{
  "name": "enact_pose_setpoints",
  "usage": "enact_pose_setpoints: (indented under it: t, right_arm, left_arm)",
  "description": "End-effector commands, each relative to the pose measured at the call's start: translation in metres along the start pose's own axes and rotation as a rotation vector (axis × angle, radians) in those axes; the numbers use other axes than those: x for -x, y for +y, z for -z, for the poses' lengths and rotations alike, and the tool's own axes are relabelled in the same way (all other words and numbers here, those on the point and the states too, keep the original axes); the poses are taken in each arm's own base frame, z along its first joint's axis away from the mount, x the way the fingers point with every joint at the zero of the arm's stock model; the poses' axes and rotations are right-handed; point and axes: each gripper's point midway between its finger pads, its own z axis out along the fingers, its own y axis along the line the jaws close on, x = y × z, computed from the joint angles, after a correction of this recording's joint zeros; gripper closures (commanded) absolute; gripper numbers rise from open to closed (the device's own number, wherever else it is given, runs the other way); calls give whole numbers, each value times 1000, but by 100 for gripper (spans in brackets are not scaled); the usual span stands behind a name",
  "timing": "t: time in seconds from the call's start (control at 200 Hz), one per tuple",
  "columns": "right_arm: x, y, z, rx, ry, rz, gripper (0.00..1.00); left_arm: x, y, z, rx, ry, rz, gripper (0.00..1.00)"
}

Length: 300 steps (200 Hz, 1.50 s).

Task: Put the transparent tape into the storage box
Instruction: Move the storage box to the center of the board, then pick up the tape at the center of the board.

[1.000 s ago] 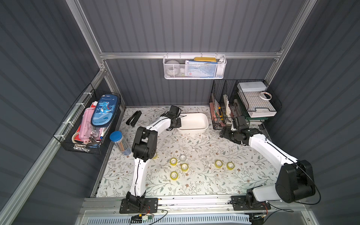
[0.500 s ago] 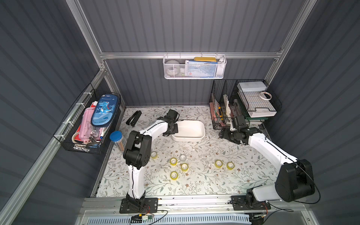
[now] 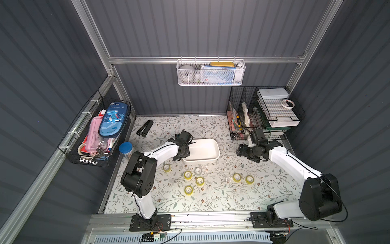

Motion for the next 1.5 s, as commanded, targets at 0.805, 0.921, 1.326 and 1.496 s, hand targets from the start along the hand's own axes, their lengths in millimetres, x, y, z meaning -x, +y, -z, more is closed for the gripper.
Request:
enact_pose_setpoints:
  t: [0.805,0.921,1.326,1.496]
  right_arm:
    - [-30,-20,-1,-82,79,-56,8]
    - [-35,-26,-2,-118,102,-71,6]
    - [-67,-60,8,-231,203,-203,56]
    - [-85,-76,8,-283,267,-274,55]
  left_arm:
    - [-8,-4,-14,-27,-15,-169,87]
    - [-2,-7,-7,-41,-36,-170,66]
    - [32,-2,52,-53,-182,-110,3]
    - [39,4,80,-61,-235,-77,1]
